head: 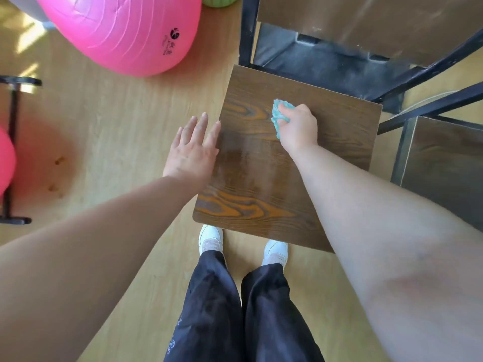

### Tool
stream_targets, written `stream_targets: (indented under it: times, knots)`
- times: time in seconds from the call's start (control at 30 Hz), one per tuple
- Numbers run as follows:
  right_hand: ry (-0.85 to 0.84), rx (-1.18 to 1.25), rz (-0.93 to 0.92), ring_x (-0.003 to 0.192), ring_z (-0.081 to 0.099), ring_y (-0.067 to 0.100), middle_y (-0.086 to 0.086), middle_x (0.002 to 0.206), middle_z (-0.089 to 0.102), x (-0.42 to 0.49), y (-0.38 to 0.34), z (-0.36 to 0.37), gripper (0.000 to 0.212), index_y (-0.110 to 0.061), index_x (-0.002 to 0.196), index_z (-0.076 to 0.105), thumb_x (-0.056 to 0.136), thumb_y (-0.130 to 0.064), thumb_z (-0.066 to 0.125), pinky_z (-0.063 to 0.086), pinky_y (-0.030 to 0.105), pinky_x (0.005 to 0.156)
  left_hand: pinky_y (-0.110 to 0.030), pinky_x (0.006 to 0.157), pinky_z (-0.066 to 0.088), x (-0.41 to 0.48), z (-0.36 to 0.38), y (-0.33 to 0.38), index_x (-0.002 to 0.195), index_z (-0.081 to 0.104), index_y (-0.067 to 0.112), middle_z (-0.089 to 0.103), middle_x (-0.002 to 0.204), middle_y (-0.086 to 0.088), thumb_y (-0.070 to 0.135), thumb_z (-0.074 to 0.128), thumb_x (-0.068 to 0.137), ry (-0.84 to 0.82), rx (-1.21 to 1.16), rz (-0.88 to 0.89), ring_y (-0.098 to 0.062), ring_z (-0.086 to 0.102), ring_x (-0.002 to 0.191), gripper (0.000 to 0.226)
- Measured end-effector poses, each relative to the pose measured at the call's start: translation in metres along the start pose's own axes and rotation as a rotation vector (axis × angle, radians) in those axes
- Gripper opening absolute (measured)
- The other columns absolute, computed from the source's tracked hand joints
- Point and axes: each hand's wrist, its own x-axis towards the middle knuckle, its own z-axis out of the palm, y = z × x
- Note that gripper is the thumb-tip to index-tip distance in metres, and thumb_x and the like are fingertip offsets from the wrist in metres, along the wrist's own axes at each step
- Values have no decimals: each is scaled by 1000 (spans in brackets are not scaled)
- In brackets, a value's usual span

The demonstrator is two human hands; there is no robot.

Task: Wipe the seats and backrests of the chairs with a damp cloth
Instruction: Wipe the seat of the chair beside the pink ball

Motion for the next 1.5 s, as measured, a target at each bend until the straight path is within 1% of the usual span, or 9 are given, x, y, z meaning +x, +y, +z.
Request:
stream_targets:
  times: [0.13, 0.33, 0.47, 0.57, 0.8, 1.07, 1.17, 1.27, 1.5]
  knots:
    - [-99, -115, -87, 75, 50, 6, -8, 106, 51, 8, -23, 20, 28, -16, 125, 56, 100, -29, 56, 36, 8, 46, -41, 124, 1, -10, -1, -10, 159, -3, 24, -10, 167, -5, 28, 25, 109, 21, -56, -50, -24, -10, 153, 58]
    - [-269, -243, -265, 98, 56, 11, -4, 112, 56, -3, -18, 25, 24, -13, 119, 64, 96, -20, 62, 40, -1, 60, -41, 124, 3, -21, 8, -26, 159, -2, 24, -8, 167, -5, 28, 26, 109, 31, -94, -93, -25, -8, 153, 58]
    - [-420, -420, -492, 107, 52, 16, 4, 115, 54, -26, -5, 37, 30, -18, 125, 67, 97, -12, 58, 41, 20, 91, -41, 124, 2, -30, 14, -28, 159, 0, 25, -8, 167, -4, 28, 27, 108, 16, -115, -111, -24, -8, 153, 58]
    - [-469, -482, -630, 99, 51, 23, 7, 103, 52, -56, 11, 43, 34, -21, 125, 68, 96, -7, 57, 40, 33, 93, -41, 124, 1, -39, 15, -25, 159, 0, 24, -8, 167, -5, 28, 28, 108, 9, -109, -101, -24, -8, 153, 58]
    - [-544, -298, -606, 80, 48, 13, -12, 80, 41, -127, 64, 57, 9, -25, 87, 66, 95, -21, 64, 42, 31, 73, -41, 123, 2, -65, 28, -11, 159, 0, 24, -7, 167, -5, 28, 28, 108, -7, -115, -84, -24, -8, 153, 58]
    - [-694, -360, -503, 84, 49, 16, -1, 87, 52, -180, 105, 55, 53, -9, 85, 55, 84, -60, 43, 44, 35, 72, -42, 124, 5, -98, 43, 3, 159, 4, 22, -3, 167, -6, 26, 29, 107, -33, -121, -97, -26, -5, 153, 58]
    - [-695, -306, -521, 80, 48, 14, -3, 85, 50, -180, 106, 45, 41, -7, 93, 64, 89, -47, 52, 48, 40, 77, -42, 124, 5, -99, 42, 16, 159, 4, 22, -3, 167, -5, 25, 29, 107, -38, -124, -89, -25, -5, 153, 58]
    - [-663, -167, -489, 82, 50, 0, -8, 91, 51, -171, 110, 22, 23, -8, 114, 70, 95, -18, 60, 42, 17, 80, -42, 123, 7, -95, 39, 33, 159, 5, 23, -2, 167, -4, 27, 30, 108, -29, -124, -84, -25, -5, 153, 57]
    - [-184, -72, -263, 98, 53, 9, -3, 107, 53, -114, 147, -88, 34, -18, 127, 67, 96, -7, 58, 30, -3, 81, -42, 125, 5, -70, 41, 85, 159, 5, 23, -2, 167, -5, 27, 30, 108, -19, -98, -9, -25, -5, 153, 58]
